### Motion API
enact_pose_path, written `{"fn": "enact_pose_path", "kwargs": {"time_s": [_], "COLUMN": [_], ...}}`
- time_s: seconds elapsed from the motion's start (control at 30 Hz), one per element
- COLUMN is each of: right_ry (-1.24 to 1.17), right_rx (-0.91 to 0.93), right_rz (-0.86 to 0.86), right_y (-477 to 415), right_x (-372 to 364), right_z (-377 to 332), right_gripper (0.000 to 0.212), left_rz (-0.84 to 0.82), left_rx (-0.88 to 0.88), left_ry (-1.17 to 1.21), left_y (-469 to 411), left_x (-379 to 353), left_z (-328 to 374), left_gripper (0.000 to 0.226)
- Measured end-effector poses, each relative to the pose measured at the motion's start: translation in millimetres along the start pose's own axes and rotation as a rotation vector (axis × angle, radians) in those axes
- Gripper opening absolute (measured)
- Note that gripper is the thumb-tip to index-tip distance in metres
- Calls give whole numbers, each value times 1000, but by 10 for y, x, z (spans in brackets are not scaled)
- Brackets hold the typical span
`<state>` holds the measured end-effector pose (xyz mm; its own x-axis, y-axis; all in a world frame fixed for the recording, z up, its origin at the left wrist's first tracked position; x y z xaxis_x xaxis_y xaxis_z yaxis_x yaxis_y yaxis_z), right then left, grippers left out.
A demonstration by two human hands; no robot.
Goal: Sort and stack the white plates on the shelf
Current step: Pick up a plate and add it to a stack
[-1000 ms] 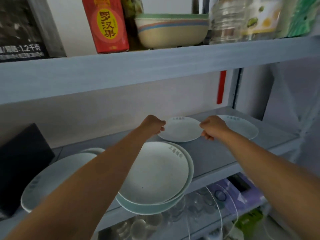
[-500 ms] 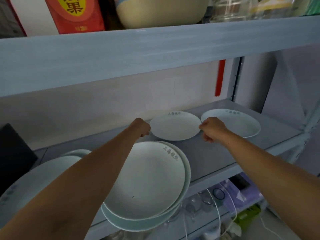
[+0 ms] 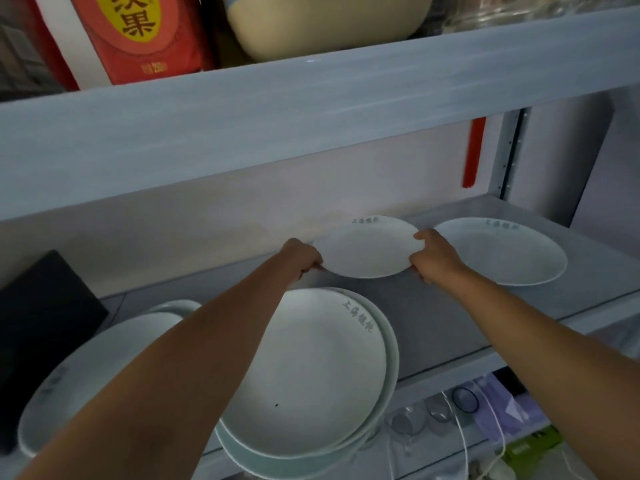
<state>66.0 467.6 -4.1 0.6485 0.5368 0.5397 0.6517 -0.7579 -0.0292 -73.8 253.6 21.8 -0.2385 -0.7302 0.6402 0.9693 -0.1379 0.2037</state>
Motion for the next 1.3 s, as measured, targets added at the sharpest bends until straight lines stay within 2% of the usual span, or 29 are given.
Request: {"fn": "enact_pose_path", "kwargs": {"time_s": [0.13,0.27,0.4,0.67,0.73,0.93,1.07,1.2,1.3], "right_ry": [-87,-153,-150,-227,-245,-223,-153,-93,-60], "right_rx": [58,124,144,207,207,150,160,187,170], "right_rz": [51,70,41,38,41,16,38,57,63], "right_y": [37,185,439,1041,1222,1789,2068,2325,2422], "right_x": [118,251,348,492,493,448,433,407,371], "right_z": [-273,-508,-661,-837,-854,-843,-768,-721,-649], "right_gripper": [60,61,70,70,70,77,76,67,65], "left_rz": [133,207,215,205,200,208,208,197,159], "left_rx": [-43,-63,-52,-106,-118,-131,-144,-102,-60], "left_ry": [102,214,302,318,332,394,425,460,495], "left_y": [208,529,860,1575,1762,2106,2318,2395,2412], "left_x": [295,596,787,1163,1258,1517,1568,1518,1477], "left_z": [113,113,12,-174,-258,-617,-881,-1192,-1338], "left_gripper": [26,15,26,46,43,12,11,26,15]}}
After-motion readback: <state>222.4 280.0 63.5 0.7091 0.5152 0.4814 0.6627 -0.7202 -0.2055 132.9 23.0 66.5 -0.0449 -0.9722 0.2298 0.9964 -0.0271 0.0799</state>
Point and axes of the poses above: each hand's wrist, its own y-axis away from the middle knuckle, its own x-axis out of the back of the hand, z = x × y, the point moved 3 cm from there along -y, towards the middle knuckle, and after that the axes turned 10 degrees about z, right-handed, at the moved point
